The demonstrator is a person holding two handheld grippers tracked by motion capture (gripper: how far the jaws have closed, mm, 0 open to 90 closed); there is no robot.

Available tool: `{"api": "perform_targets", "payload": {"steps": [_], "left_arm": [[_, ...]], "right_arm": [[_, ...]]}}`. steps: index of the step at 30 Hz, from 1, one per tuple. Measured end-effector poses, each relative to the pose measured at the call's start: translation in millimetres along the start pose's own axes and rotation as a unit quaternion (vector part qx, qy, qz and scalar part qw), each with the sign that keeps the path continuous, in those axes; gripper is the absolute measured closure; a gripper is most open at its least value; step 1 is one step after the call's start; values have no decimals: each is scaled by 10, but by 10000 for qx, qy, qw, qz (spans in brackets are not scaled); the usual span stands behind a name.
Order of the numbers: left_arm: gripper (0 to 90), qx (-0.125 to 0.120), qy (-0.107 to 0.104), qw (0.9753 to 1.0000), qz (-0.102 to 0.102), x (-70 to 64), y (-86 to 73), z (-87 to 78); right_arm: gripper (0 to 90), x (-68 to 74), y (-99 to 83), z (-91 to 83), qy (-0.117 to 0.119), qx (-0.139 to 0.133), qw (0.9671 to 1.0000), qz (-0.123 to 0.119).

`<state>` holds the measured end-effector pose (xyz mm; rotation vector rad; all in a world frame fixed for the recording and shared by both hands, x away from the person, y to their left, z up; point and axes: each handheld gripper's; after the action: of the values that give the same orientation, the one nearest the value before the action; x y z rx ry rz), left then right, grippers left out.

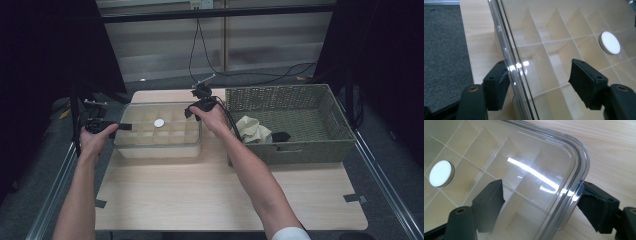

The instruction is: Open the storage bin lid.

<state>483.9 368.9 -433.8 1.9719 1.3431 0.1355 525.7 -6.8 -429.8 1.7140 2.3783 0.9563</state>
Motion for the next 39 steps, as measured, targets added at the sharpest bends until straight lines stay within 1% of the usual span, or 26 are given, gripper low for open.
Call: {"api": "perform_targets", "payload": {"steps": [1, 3, 5, 7, 8, 9, 10, 11, 12, 14, 17, 18, 21, 22, 23, 24, 25, 26, 28, 30, 31, 32, 34, 35, 36, 39], "left_arm": [[337, 5, -27, 10000, 12, 7, 5, -14], [345, -18, 4, 10000, 24, 1, 5, -13], [354, -102, 22, 9999, 26, 1, 0, -19], [356, -80, 18, 10000, 36, 7, 0, -23], [360, -102, 5, 9999, -4, 7, -3, -25], [364, -78, 0, 10000, 33, 13, -3, -32], [371, -80, -16, 10000, 41, 16, -5, -42], [371, -139, -19, 9999, 17, 16, -7, -45], [397, -184, -46, 9998, 9, 23, -8, -73], [415, -225, -43, 9997, -3, 25, -10, -82], [417, -200, -50, 9998, 16, 27, -7, -91], [419, -220, -48, 9997, 18, 32, -9, -91], [434, -251, -73, 9997, -29, 34, -12, -96], [434, -305, -77, 9995, -81, 28, -15, -101], [437, -298, -64, 9995, -21, 36, -16, -107], [450, -406, -98, 9991, -108, 43, -28, -110], [458, -406, -98, 9991, -108, 43, -28, -110], [465, -391, -122, 9991, -70, 59, -30, -125], [468, -373, -133, 9992, -29, 61, -25, -136], [474, -398, -118, 9991, -80, 49, -23, -140], [474, -389, -114, 9992, -19, 54, -22, -150], [482, -434, -124, 9990, -41, 57, -23, -167], [518, -526, -111, 9985, -86, 61, -27, -192], [528, -526, -111, 9985, -86, 61, -27, -192], [538, -569, -99, 9983, -85, 65, -27, -213], [547, -584, -96, 9982, -51, 60, -25, -231]], "right_arm": [[239, 0, 0, 0, 0, 0, 10000, 0], [254, -7, 3, -8, -20, -55, 10000, -30], [262, -2, 0, -17, -52, -52, 9999, 74], [263, -1, 1, -18, -57, -61, 9999, 71], [266, 3, 0, -21, -56, -69, 9999, 75], [275, 11, 1, -31, -65, -110, 9999, 72], [297, 15, 11, -59, -77, -204, 9998, 3], [297, 15, 11, -59, -77, -204, 9998, 3], [316, 17, 25, -94, -71, -222, 9997, 20], [342, 5, 31, -119, -55, -276, 9996, 44], [365, -3, 33, -134, -29, -285, 9995, 117], [399, -21, 35, -149, 12, -322, 9992, 226], [432, -55, 37, -161, 70, -361, 9989, 277], [441, -60, 40, -175, 124, -345, 9984, 429], [453, -75, 42, -192, 201, -362, 9975, 577], [481, -90, 48, -214, 237, -388, 9971, 613], [481, -90, 48, -214, 237, -388, 9971, 613], [510, -101, 51, -231, 248, -398, 9970, 613], [528, -115, 54, -247, 291, -423, 9967, 631], [536, -119, 54, -257, 311, -424, 9964, 662], [549, -130, 54, -263, 357, -445, 9961, 678], [562, -145, 54, -271, 399, -467, 9956, 702], [604, -199, 49, -311, 607, -528, 9932, 839], [604, -199, 49, -311, 607, -528, 9932, 839], [617, -213, 47, -335, 687, -565, 9926, 832], [623, -209, 48, -357, 701, -590, 9925, 812]]}}
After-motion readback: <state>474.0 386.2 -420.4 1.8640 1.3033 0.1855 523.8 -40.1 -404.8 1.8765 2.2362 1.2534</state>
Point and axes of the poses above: each handheld gripper's, and its own axes: z roughly forward along the jaws, y roughly out of its top, x roughly to its left, and after that the axes turned 3 degrees about z, right-handed
